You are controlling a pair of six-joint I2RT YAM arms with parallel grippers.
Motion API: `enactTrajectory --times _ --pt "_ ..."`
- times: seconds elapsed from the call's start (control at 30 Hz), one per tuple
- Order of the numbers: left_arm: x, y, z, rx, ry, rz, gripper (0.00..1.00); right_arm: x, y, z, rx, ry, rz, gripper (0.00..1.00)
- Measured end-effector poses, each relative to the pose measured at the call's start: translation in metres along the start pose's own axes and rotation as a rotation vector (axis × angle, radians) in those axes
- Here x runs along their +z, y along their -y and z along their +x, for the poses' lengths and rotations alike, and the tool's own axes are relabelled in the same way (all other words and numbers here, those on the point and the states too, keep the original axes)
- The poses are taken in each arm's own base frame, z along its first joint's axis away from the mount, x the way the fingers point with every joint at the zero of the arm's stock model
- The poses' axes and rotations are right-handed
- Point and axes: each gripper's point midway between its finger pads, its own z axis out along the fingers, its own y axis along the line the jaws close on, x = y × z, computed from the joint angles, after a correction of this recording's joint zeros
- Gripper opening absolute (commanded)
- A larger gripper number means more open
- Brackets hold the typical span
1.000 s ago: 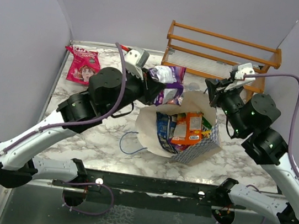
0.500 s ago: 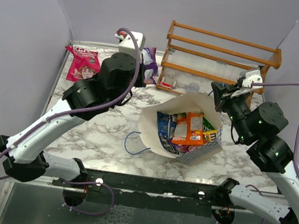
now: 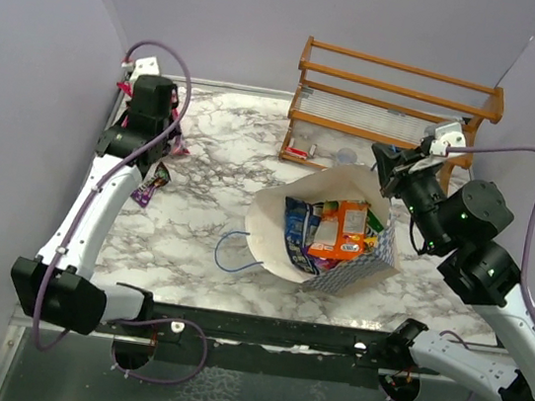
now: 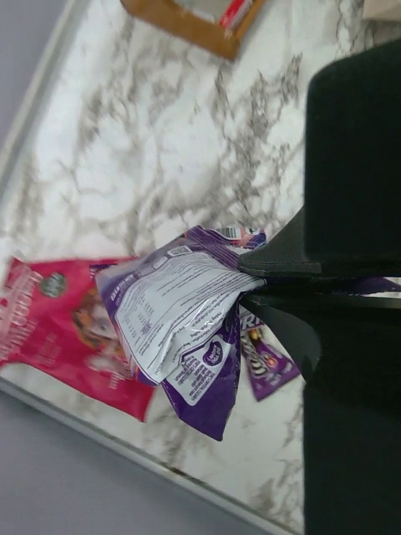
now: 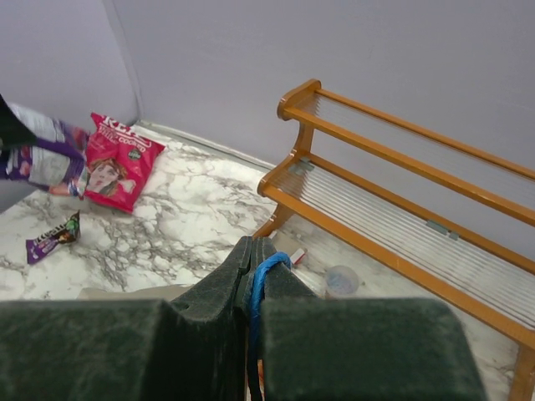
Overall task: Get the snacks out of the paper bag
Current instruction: Place the snack at the center of the board.
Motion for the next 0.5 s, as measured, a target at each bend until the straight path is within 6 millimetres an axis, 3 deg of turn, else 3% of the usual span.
enactTrajectory --times 0.13,0.23,0.3,0.47,0.5 --pt "0.038 -0.046 0.072 -0.076 -0.143 -0.061 0.00 0.004 -0.006 0.000 0.002 0.004 -0.028 0.02" --pt "0.055 -0.061 0.116 -0.132 -0.248 -0.052 0.00 0.006 -0.011 0.001 0.001 0.000 -0.051 0.02" --pt "0.063 -0.065 0.130 -0.146 -0.275 -0.047 0.00 0.006 -0.013 0.001 0.001 0.001 -0.061 0.02" --pt "0.082 -0.066 0.140 -0.134 -0.291 -0.029 0.00 0.005 -0.015 0.000 0.002 0.004 -0.074 0.02" --pt "0.084 -0.067 0.142 -0.138 -0.299 -0.021 0.06 0.005 -0.015 0.000 0.002 0.004 -0.076 0.02"
